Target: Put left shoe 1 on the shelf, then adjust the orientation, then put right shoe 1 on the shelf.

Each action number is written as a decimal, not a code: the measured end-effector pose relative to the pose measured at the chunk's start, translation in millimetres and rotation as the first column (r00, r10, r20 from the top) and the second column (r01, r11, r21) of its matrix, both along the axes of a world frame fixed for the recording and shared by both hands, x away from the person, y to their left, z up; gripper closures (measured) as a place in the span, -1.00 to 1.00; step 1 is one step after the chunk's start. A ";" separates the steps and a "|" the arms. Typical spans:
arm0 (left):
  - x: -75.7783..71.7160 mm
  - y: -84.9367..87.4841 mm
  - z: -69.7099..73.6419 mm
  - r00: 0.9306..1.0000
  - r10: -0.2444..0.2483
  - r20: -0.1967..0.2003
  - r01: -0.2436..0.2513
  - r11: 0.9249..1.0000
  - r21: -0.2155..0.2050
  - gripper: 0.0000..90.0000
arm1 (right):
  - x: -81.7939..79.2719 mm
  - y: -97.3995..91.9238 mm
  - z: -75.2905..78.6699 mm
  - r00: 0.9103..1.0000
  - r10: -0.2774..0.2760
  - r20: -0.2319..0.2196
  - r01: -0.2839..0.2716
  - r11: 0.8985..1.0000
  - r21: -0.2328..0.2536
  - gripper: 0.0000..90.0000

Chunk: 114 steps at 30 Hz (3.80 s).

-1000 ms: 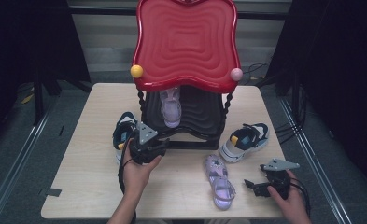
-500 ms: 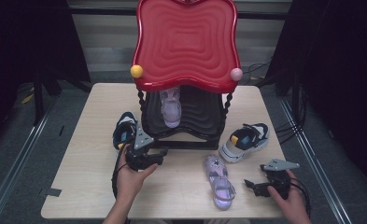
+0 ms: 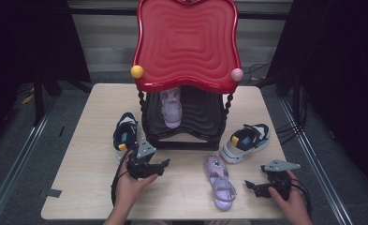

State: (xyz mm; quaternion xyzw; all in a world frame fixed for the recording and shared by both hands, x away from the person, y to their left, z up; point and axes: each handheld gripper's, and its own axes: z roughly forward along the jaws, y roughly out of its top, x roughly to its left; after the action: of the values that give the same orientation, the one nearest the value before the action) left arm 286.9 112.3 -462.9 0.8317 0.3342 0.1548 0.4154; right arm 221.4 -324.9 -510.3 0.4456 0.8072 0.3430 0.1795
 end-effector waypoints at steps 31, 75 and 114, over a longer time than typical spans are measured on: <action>-20.4 -17.7 -42.6 0.993 -0.095 -0.072 0.100 0.993 0.064 -0.38 | -0.6 0.3 0.1 1.000 -0.001 -0.002 0.001 1.000 0.000 -0.82; -19.4 -16.9 -44.4 0.994 -0.087 -0.068 0.092 0.993 0.070 -0.53 | -13.3 32.5 44.8 0.999 0.013 -0.035 -0.010 0.996 0.091 -0.65; -19.4 -16.9 -44.3 0.994 -0.087 -0.069 0.092 0.993 0.072 -0.53 | -16.2 78.7 49.4 0.994 0.110 -0.026 -0.104 0.982 0.155 -0.14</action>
State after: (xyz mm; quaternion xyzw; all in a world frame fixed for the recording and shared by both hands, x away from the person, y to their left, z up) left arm 267.5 95.4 -507.2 0.8654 0.3041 0.1211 0.3794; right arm 205.3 -246.3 -460.8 0.4200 0.8042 0.4054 0.1120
